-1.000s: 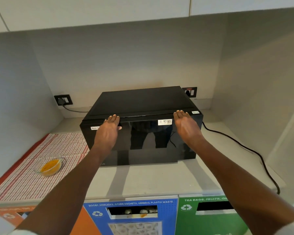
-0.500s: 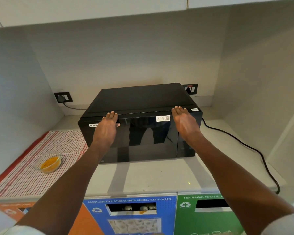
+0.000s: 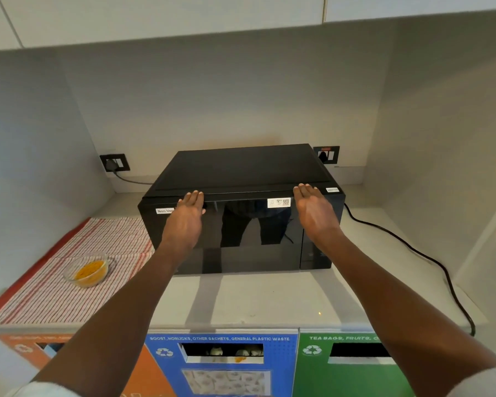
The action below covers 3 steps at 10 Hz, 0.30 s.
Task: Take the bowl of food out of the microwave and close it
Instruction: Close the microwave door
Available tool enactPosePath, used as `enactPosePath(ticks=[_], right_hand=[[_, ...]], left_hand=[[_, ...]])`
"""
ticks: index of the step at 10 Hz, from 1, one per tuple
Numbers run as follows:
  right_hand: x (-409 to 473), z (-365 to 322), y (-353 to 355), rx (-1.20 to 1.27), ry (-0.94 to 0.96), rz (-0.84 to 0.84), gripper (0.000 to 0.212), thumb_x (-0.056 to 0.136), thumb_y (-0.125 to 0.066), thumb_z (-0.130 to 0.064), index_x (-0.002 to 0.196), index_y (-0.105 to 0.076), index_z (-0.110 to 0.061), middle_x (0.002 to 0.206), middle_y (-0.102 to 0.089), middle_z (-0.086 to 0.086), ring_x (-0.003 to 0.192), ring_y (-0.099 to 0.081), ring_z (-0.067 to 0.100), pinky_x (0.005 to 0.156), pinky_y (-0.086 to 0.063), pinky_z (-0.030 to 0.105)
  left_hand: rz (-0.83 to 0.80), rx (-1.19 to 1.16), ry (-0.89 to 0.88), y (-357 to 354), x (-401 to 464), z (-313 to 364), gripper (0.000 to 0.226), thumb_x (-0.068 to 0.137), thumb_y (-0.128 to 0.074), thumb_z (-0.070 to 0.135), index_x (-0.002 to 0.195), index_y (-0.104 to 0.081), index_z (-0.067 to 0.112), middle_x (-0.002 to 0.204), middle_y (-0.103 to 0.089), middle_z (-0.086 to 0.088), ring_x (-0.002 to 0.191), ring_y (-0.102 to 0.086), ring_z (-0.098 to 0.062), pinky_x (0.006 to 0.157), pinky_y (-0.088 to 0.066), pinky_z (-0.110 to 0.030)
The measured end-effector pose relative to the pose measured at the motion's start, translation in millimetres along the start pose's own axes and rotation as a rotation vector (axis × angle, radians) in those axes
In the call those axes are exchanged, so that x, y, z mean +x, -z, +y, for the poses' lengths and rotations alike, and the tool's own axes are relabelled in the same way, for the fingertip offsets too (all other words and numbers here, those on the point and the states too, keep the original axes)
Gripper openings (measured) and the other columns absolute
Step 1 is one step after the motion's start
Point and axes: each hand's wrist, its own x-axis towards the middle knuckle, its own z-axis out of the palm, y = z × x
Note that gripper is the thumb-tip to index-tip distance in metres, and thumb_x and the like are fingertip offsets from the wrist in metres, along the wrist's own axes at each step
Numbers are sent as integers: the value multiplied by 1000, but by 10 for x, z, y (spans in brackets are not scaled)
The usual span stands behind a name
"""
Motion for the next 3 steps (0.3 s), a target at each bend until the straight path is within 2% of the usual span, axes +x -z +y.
enactPosePath(ticks=[1, 2, 3], right_hand=[[-12, 3, -31, 4, -6, 3, 74, 84, -62, -2, 145, -21, -1, 153, -28, 20, 143, -23, 32, 117, -17, 40], [-70, -49, 60, 40, -15, -7, 75, 85, -61, -2, 146, -19, -2, 155, -25, 20, 144, -20, 31, 118, -15, 40], [-156, -60, 153, 119, -54, -50, 69, 85, -62, -3, 144, -27, -3, 152, -32, 19, 141, -29, 30, 116, -22, 39]], left_hand=[[-12, -33, -28, 65, -31, -6, 73, 94, -53, 5, 154, -13, 14, 165, -15, -7, 151, -17, -26, 119, -22, -39], [38, -22, -37, 159, -157, -27, 61, 102, -42, 26, 154, -14, 10, 164, -15, -11, 151, -15, -29, 120, -13, -40], [148, 7, 16, 197, -307, -21, 66, 103, -18, 45, 154, -2, 7, 165, 1, -14, 152, 0, -28, 121, 0, -40]])
